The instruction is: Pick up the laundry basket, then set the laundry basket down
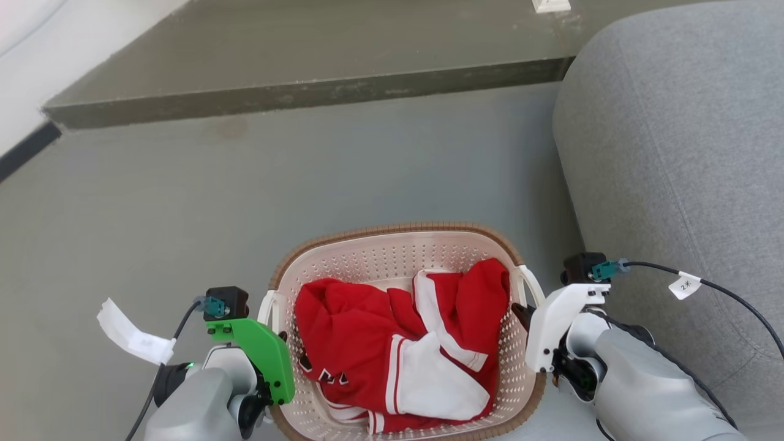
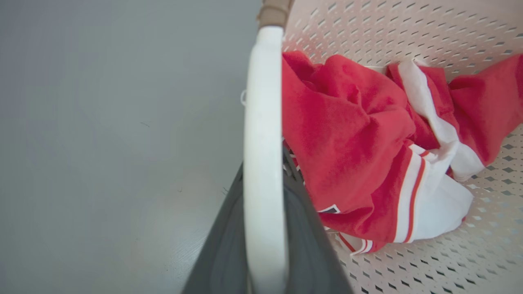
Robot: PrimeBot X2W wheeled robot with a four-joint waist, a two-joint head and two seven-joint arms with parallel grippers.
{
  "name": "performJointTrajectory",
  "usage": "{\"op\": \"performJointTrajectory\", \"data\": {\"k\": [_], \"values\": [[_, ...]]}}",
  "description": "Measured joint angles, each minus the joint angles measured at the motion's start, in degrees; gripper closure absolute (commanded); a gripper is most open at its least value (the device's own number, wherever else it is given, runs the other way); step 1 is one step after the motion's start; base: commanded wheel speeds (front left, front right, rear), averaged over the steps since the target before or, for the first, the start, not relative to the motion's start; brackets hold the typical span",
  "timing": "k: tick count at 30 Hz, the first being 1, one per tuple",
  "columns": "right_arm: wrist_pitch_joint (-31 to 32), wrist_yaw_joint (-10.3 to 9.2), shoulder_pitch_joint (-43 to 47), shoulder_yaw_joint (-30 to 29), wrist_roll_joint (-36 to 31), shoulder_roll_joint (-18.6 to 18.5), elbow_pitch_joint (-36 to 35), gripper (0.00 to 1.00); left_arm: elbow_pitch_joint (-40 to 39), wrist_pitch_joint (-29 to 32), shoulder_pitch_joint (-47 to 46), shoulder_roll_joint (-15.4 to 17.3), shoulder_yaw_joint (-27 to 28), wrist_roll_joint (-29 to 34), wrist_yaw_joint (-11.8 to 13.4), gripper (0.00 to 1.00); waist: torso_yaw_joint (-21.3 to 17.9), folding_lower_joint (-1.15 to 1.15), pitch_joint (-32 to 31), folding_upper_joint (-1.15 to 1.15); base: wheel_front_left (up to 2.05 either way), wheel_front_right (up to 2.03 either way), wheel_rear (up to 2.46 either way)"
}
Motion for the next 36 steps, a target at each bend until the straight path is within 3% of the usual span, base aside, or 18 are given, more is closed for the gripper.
{"op": "performJointTrajectory", "data": {"k": [36], "values": [[0.9,-0.02,-0.2,3.2,2.5,-0.2,0.7,1.0,0.0,1.3,0.2,0.1,-1.6,-3.1,0.0,1.0,-0.1,0.0,-1.7,0.0,0.0,0.0,0.0]]}}
